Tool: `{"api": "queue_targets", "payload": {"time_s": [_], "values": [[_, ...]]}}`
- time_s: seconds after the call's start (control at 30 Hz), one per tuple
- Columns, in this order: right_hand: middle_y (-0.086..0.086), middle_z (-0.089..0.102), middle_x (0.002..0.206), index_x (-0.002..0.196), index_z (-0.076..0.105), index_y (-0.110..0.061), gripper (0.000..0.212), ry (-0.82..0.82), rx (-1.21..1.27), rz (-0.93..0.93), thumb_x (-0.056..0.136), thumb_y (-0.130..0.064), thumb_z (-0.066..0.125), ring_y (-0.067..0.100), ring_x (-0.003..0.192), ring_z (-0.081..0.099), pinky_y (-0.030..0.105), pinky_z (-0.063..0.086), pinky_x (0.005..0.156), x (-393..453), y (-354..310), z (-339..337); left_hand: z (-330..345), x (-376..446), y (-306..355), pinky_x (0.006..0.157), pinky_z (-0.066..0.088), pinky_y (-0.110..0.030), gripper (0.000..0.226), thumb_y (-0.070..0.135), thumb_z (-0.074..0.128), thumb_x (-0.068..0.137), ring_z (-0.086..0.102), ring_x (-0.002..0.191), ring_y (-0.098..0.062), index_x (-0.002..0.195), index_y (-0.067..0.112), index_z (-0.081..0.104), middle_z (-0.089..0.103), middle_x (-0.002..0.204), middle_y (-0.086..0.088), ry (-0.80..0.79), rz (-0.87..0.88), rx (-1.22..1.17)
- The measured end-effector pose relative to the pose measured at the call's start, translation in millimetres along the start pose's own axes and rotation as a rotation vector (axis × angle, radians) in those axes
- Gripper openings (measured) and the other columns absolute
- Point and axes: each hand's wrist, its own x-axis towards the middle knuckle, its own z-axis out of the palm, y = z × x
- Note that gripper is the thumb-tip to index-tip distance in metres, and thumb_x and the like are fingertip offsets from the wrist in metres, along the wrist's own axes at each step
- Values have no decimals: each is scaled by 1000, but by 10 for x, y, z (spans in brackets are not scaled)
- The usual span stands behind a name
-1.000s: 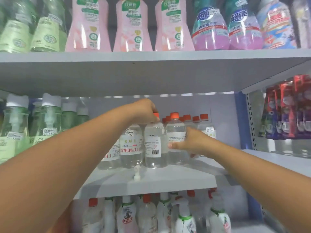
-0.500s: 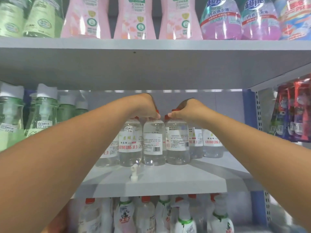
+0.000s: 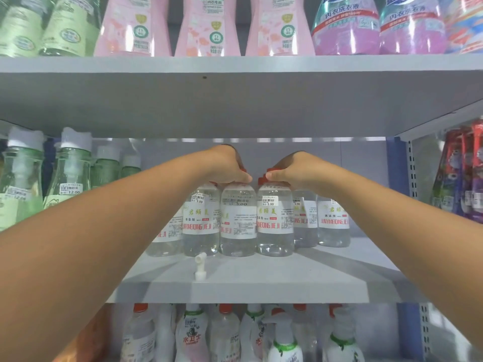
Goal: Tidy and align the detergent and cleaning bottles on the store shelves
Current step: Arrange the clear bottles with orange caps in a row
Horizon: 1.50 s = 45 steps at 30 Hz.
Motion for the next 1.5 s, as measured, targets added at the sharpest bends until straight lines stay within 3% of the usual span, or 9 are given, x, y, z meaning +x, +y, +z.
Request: {"api": "queue_targets", "payload": {"time_s": [0.33, 0.47, 0.9, 1.07, 1.13, 1.23, 1.33, 1.43, 1.5], "values": [[-6, 75, 101, 97, 72, -29, 25, 5, 16, -7, 89, -52, 73, 17, 89, 68, 32, 56, 74, -30, 58, 21, -28, 1, -60, 81, 64, -36, 17, 40, 72, 91, 78, 76, -16, 100, 27, 78, 79, 86, 7, 4, -25, -41], [-7, 74, 106, 114, 73, -27, 33, 14, 29, -7, 91, -51, 71, 19, 96, 69, 43, 58, 92, -40, 50, 55, 21, 4, -12, 80, 64, -37, 32, 47, 74, 89, 78, 81, -22, 99, 17, 78, 80, 88, -4, 49, -43, 4], [-4, 71, 126, 131, 67, -21, 43, -1, 156, 38, 95, -45, 70, 26, 111, 65, 44, 53, 97, -82, 103, 114, 56, -51, -63, 70, 53, -25, 19, 43, 71, 92, 74, 75, -13, 104, 30, 76, 77, 87, 8, 65, -47, -57], [-4, 74, 115, 125, 72, -21, 38, 5, 193, 29, 97, -47, 67, 23, 106, 68, 46, 52, 105, -240, 83, 120, 123, -222, -29, 75, 52, -27, 37, 42, 69, 94, 70, 98, -19, 126, 22, 70, 72, 114, 5, 125, -24, -156], [-4, 72, 120, 130, 69, -20, 43, 66, 215, 13, 97, -47, 66, 20, 109, 68, 41, 51, 106, -340, 38, 125, 117, -365, -7, 89, 49, -27, 50, 42, 68, 95, 67, 111, -19, 139, 21, 60, 67, 131, 5, 215, -8, -237], [-8, 73, 119, 132, 67, -20, 40, 355, 375, -146, 97, -40, 66, 3, 99, 70, 11, 53, 84, -870, 15, 87, 106, -949, -135, 88, 51, -20, 36, 40, 67, 94, 69, 108, -3, 127, 28, 69, 72, 116, 16, 488, 112, -577], [-8, 77, 97, 107, 73, -32, 15, 527, 521, -416, 96, -29, 64, 10, 87, 74, 18, 57, 73, -1917, 273, 294, 567, -1891, -458, 79, 61, -30, 16, 28, 62, 95, 75, 94, -18, 106, 32, 73, 77, 98, 5, 802, 271, -859], [-9, 75, 98, 100, 71, -39, 14, 489, 477, -201, 94, -26, 69, 7, 86, 72, 13, 54, 74, -2702, 761, 1033, 1521, -2540, -728, 64, 59, -28, 23, 17, 61, 97, 71, 77, -18, 96, 39, 70, 73, 86, 0, 912, -10, -907], [-11, 72, 113, 109, 67, -41, 29, 289, 457, 103, 90, -22, 77, 0, 99, 69, 7, 50, 81, -2866, 1075, 1581, 2154, -2641, -811, 66, 54, -18, 38, 6, 63, 97, 69, 79, -18, 90, 43, 69, 72, 87, 2, 742, -194, -880]]}}
